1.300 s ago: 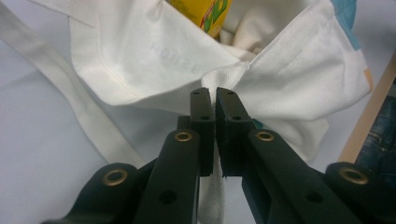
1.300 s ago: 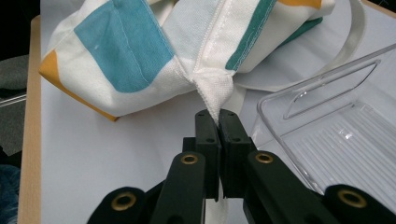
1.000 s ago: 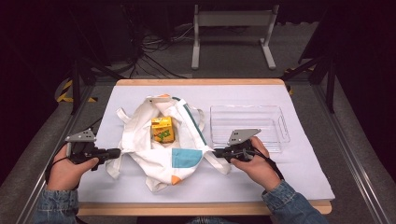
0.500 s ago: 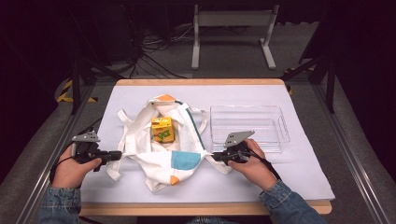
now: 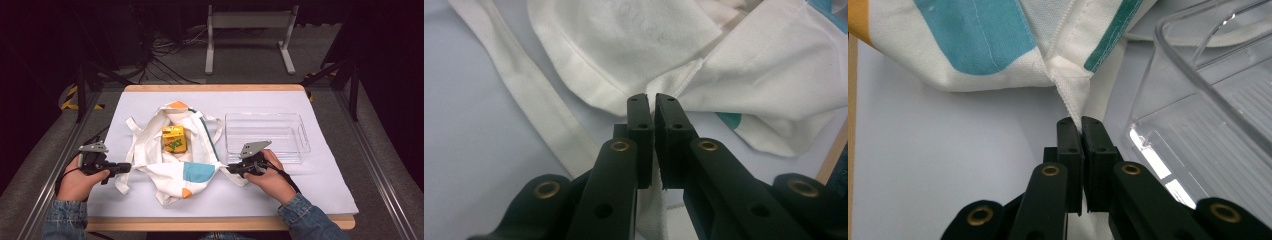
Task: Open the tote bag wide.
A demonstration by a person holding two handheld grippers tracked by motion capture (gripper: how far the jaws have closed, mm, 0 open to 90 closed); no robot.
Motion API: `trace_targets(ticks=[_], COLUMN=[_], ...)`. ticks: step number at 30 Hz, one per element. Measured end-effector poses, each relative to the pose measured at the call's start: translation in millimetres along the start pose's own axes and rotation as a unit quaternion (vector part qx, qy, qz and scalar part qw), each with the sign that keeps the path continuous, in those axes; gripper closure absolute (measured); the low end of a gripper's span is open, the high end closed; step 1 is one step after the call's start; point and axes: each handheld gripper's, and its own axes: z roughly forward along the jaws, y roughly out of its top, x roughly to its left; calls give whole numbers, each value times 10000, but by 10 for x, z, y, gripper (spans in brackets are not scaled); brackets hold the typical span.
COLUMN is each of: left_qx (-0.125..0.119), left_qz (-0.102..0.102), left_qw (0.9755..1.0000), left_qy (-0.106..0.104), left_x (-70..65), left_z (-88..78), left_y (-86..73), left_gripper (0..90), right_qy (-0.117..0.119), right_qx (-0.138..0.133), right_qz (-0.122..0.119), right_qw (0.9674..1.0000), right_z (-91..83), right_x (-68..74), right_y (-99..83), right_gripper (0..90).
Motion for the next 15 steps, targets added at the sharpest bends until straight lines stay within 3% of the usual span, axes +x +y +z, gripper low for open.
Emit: trace_targets(ticks=[3, 4, 6, 7, 15], left_qx=[-63, -63, -49, -48, -376], left_qz=[75, 75, 137, 135, 227], left_qw=[9999, 9999, 9992, 9989, 9983], left_qy=[118, 118, 365, 440, 373], left_x=[-57, -57, -90, -100, -176], left_z=[-56, -56, -95, -111, -281], left_y=[33, 33, 54, 56, 91], left_gripper=[722, 639, 489, 467, 402], right_qy=[1, 14, 61, 66, 29], right_qx=[-30, -43, -107, -142, -368], right_qz=[26, 60, 114, 112, 37], right_qw=[10000, 10000, 9999, 9998, 9993], right_z=[-42, -63, -99, -114, -275], right_x=[9, 12, 14, 16, 70], right_y=[23, 33, 50, 58, 154], right_gripper=[842, 804, 743, 729, 683])
